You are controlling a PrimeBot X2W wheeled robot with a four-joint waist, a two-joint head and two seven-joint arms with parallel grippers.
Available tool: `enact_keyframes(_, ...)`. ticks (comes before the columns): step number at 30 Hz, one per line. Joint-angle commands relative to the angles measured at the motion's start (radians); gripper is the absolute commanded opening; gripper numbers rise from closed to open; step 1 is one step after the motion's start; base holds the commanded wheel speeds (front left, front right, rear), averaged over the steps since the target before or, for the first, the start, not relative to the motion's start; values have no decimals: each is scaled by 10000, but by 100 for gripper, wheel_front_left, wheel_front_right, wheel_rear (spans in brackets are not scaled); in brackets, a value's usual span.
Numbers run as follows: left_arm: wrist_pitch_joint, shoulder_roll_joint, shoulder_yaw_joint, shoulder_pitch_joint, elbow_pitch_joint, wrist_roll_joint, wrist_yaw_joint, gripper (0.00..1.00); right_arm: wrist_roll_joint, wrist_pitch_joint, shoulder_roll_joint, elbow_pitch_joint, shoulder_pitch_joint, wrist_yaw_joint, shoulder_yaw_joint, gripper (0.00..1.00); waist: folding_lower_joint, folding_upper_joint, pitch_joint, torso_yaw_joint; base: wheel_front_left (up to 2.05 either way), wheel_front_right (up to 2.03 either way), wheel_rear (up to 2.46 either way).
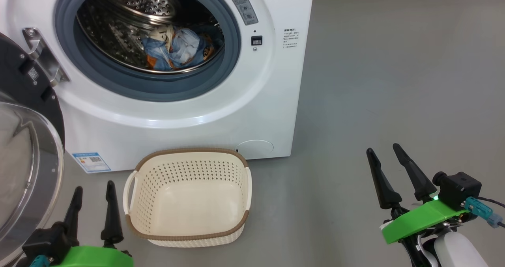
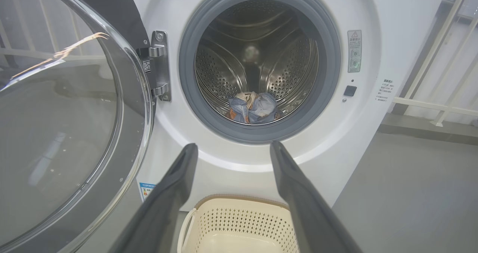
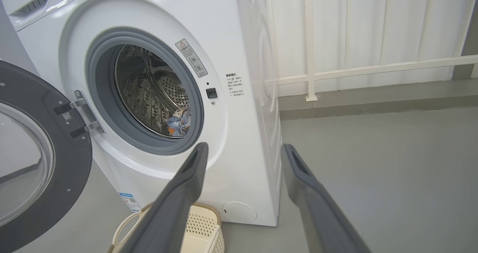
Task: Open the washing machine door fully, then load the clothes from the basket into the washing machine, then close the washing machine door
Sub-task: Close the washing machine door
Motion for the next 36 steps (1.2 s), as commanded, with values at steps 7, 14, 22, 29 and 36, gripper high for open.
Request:
enact_keyframes(7,-65,116,358,-273,-179,101,-56,100,-69,-49,-54,-219,16,16,206,100,0,0,-17,4,0,0,0)
enact_keyframes(14,-65,114,408,-284,-142,176,-46,100,-74,-49,-63,-230,38,16,178,100,0,0,-33,85,0,0,0)
enact_keyframes(22,-65,110,482,-305,-74,358,95,100,-40,-49,-109,-185,94,16,222,100,0,0,-138,522,0,0,0)
enact_keyframes(29,-65,105,589,-214,-354,509,490,100,-27,-49,-101,-172,114,16,347,100,0,0,-207,1208,0,0,0)
enact_keyframes(36,-65,101,478,-169,-329,375,682,100,34,-49,-116,-106,124,16,488,100,0,0,-246,1991,0,0,0)
